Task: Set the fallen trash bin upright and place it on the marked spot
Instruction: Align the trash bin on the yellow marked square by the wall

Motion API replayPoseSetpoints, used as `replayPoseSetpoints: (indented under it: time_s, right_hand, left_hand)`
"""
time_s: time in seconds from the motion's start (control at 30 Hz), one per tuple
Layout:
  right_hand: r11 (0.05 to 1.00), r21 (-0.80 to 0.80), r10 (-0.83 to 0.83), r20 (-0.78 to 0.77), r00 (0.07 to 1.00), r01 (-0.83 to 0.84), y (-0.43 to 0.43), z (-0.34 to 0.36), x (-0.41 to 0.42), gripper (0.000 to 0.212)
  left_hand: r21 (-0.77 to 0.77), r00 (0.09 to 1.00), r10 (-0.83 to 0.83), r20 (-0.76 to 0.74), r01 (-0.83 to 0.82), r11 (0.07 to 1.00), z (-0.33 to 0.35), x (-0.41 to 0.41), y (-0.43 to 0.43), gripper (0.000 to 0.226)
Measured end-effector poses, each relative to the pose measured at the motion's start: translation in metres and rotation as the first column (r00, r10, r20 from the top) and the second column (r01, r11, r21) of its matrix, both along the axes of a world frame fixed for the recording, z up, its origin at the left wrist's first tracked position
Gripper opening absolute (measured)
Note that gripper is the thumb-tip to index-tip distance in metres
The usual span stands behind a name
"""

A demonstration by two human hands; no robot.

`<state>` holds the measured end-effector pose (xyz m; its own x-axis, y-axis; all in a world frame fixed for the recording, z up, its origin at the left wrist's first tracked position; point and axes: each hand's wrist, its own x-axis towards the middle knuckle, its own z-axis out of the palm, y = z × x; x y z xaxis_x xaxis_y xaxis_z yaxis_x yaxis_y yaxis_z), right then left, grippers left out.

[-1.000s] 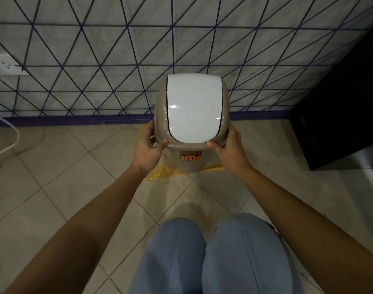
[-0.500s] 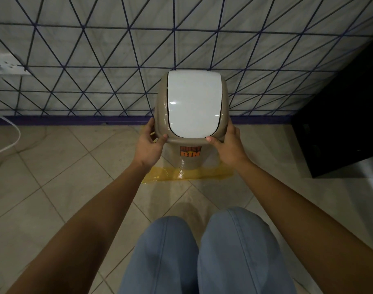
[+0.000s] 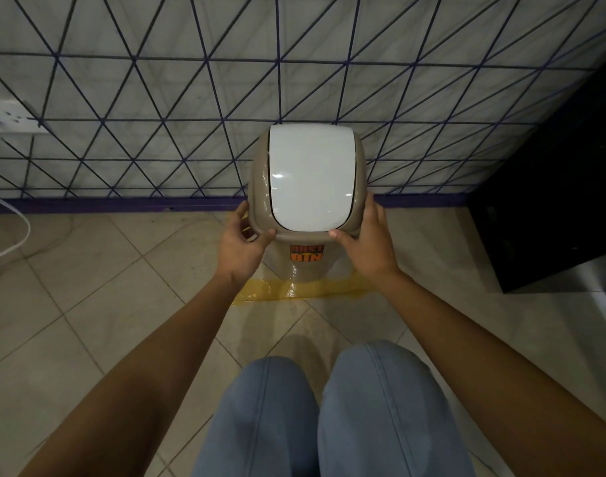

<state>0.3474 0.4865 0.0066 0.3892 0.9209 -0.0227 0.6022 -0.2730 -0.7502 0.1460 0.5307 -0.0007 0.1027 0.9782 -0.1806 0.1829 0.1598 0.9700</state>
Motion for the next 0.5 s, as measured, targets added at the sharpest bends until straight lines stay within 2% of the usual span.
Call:
replayPoseSetpoints:
  time_s: [0.13,0.5]
  right_hand:
    - [1.0,-0.004,-0.017,-0.012,1.0,0.017,0.007,0.002,0.0,0.096]
    - [1.0,-0.018,-0.005,-0.035,0.999,0.005,0.023,0.005,0.006,0.094]
  left_hand:
    - [-0.023,0.999,-0.036,-0.013,0.036,0.999,0.002,0.001,0.009,0.077]
    - [-0.048,0.999,-0.01,-0.033,0.008,0.999,0.004,0.011,0.025,0.076]
